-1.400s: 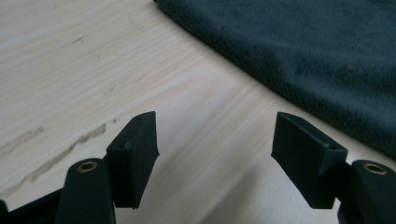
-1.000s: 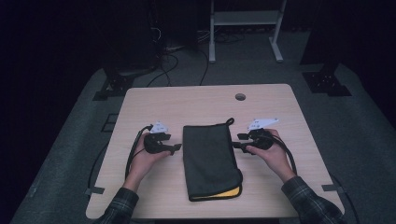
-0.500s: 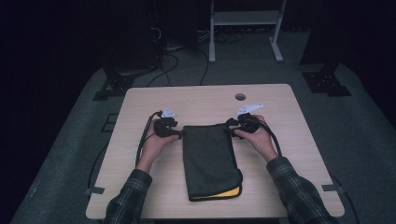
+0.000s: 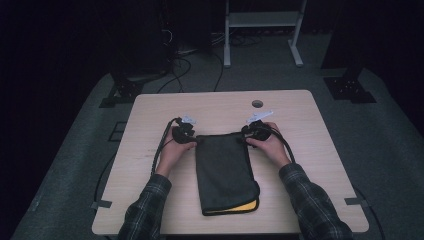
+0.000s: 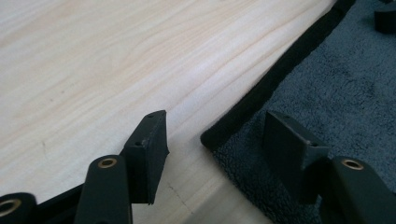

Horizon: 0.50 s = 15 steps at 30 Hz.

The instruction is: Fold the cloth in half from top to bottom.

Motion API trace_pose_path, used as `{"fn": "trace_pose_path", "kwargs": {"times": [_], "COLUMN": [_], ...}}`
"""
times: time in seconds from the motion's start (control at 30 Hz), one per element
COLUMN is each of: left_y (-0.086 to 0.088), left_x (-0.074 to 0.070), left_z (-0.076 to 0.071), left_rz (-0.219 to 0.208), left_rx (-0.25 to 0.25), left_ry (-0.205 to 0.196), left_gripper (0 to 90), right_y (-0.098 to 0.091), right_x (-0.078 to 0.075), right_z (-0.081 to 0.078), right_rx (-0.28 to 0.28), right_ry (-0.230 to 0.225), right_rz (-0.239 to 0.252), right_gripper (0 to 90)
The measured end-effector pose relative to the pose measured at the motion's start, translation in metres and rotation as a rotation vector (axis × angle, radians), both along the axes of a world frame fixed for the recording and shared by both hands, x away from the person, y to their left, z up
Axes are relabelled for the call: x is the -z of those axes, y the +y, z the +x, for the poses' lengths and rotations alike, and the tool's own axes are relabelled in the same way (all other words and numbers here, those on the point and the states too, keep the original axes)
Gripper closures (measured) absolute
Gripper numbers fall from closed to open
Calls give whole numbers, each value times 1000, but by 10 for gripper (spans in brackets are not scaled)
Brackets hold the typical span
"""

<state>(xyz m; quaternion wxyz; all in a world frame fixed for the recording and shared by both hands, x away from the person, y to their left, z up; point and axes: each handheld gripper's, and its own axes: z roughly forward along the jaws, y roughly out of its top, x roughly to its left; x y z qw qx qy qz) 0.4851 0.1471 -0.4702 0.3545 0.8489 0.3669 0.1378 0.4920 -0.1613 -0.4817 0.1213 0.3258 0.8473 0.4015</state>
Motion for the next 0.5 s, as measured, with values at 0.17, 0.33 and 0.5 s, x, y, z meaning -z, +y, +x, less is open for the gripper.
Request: {"fn": "trace_pose_path", "kwargs": {"times": [0.17,0.33,0.5], "left_y": [-1,-5,-10], "left_x": [-1,-4,-7], "left_z": [-1,0,5], "left_rz": [-9,-4,1], "left_rx": [20,34,25], "left_ry": [9,45,87], "left_gripper": [528,665,799], "right_y": [1,3,6], "right_x": [0,-3,-5], "right_z": [-1,-2,-3], "right_rx": [-20,-44,-43], "right_ry": [-8,16,58], "right_rz": [-8,-16,0], "right_gripper": [466,625,781]}}
